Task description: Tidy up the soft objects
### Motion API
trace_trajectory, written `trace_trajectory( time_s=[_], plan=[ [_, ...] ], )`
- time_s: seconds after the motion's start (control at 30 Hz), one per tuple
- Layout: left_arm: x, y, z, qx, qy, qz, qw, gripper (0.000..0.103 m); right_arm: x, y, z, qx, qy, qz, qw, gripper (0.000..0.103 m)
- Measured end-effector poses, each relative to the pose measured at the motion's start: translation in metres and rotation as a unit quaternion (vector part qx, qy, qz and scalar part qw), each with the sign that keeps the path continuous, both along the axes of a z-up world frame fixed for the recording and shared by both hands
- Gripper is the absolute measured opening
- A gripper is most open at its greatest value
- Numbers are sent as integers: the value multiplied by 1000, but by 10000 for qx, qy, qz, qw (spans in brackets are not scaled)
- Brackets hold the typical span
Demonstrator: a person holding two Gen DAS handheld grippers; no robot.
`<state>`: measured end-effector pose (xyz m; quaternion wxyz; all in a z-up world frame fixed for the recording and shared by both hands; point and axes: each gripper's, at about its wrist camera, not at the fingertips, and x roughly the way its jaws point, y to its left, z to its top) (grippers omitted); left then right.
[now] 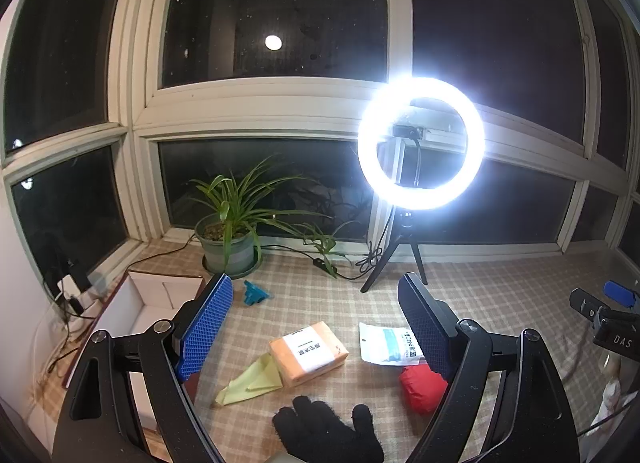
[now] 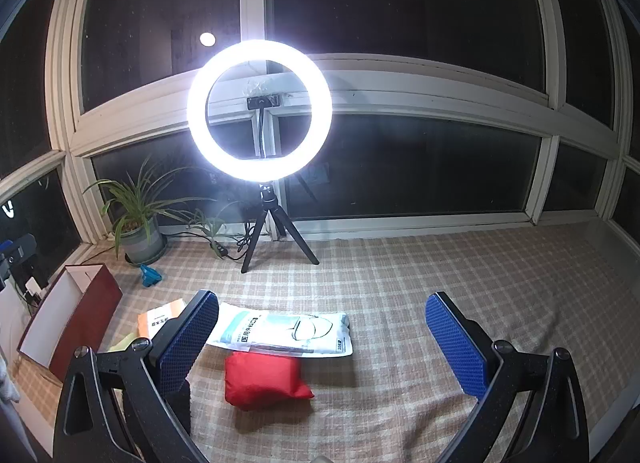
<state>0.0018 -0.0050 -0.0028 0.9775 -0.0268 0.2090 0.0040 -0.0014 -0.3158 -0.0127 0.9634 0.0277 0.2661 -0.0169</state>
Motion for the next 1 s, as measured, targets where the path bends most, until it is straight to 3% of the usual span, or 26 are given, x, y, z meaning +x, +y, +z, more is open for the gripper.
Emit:
trace_trajectory(
  time_s=[1.0],
  plan=[
    [1,-3,-1,11,11,2,10000,85,1,4,-3,-55,5,17,10000,102]
  ],
)
